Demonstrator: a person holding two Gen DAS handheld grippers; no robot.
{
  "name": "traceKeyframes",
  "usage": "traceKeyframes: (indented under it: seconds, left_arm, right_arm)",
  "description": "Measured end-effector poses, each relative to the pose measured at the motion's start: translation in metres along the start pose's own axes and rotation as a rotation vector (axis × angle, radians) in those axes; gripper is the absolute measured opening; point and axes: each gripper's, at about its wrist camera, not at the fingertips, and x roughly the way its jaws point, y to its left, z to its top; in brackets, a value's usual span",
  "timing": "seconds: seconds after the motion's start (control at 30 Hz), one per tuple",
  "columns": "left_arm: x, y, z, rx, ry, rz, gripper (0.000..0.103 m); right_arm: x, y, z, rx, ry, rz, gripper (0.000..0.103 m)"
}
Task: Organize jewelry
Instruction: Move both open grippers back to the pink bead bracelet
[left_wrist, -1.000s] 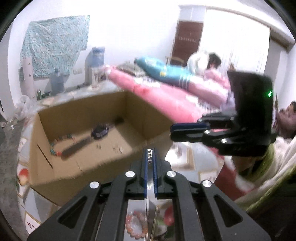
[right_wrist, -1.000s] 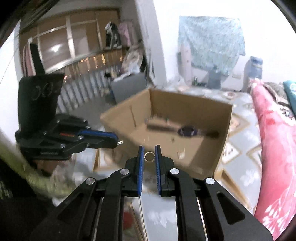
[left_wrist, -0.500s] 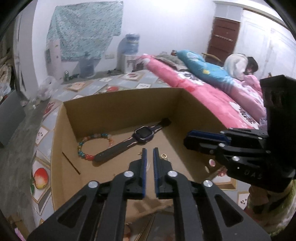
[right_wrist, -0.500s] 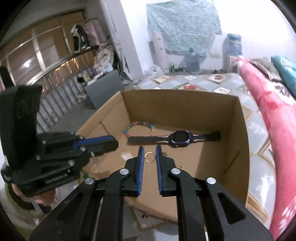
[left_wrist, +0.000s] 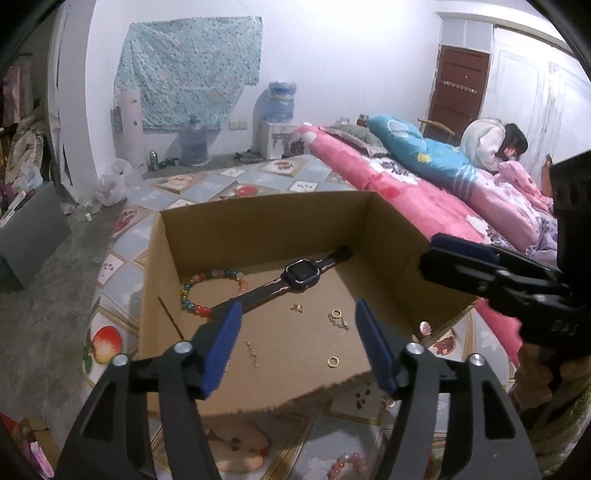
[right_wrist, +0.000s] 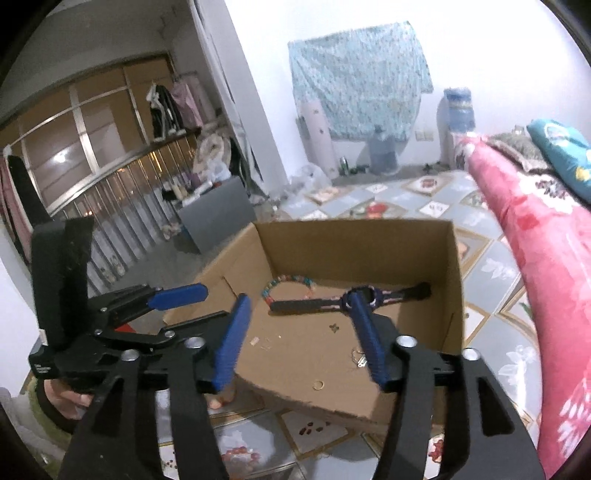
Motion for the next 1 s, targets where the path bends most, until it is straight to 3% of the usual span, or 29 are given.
traceKeyframes:
  seconds: [0.17,0.27,0.43,0.63,0.87,1.0]
  left_arm:
    - [-0.035,-0.001,-0.008,0.011,-0.061,0.022,0.079]
    - [-0.058,0.001,-0.02,0.02,-0.084,0.035,0.084]
    - [-0.065,-0.003,-0.053,0.051,-0.011,0.05,0.091]
    - [-0.022,-0.024,-0.104,0.156,0.19,0.11,0.091]
    - [0.022,-0.032,-0.13,0.238,0.268,0.189,0.091]
    - [0.036,-0.013,-0.13,0.184,0.285,0.227,0.091]
  right_arm:
    - [-0.046,0.004,-0.008,-0.054,-0.093,-0.009,0.072]
    - [-0.066,0.004,-0.021,-0.085,-0.096,-0.023,0.073]
    - [-0.067,0.002,-0.059,-0.088,0.044,-0.091,0.076]
    - [-0.028,0.002,-0.106,-0.072,0.242,-0.201,0.076]
    - [-0.005,0.012,-0.126,-0.111,0.324,-0.217,0.076]
    - [-0.001,0.011,-0.129,-0.092,0.34,-0.215,0.078]
